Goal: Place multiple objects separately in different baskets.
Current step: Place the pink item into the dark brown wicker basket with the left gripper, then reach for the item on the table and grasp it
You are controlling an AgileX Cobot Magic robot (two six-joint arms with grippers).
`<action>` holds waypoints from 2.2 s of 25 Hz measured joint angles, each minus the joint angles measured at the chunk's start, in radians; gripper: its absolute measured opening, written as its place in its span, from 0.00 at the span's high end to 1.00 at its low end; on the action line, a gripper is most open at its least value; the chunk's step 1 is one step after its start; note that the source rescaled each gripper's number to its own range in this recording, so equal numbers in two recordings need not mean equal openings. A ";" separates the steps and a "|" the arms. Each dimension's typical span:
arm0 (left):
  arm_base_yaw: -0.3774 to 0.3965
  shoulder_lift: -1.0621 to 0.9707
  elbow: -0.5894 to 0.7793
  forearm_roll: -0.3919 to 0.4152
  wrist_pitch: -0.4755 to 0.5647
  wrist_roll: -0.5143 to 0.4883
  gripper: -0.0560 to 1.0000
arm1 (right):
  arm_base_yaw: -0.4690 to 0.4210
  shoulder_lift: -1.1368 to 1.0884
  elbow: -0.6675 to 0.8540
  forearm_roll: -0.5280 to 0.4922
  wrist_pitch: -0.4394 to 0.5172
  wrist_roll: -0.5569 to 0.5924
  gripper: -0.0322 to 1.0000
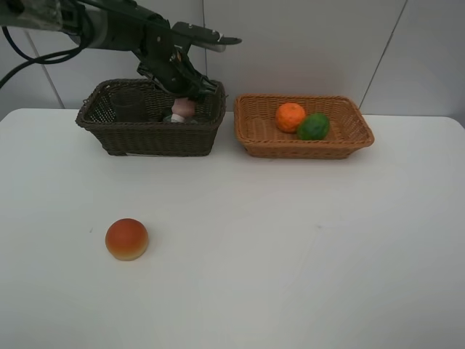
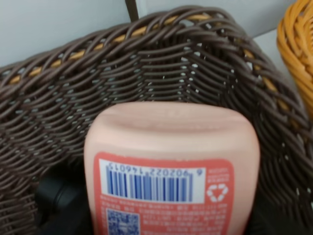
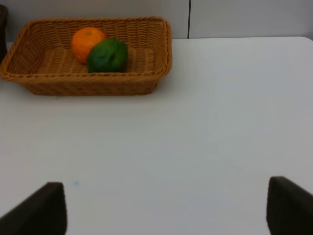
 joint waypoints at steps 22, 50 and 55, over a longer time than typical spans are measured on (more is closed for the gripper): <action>-0.017 -0.199 0.068 -0.068 0.341 0.065 0.00 | 0.000 0.000 0.000 0.000 0.000 0.000 0.36; -0.107 -0.536 0.837 -0.205 0.342 0.285 0.00 | 0.000 0.000 0.000 0.000 0.000 0.000 0.36; -0.107 -0.536 0.893 -0.159 0.273 0.285 0.00 | 0.000 0.000 0.000 0.000 0.000 0.000 0.36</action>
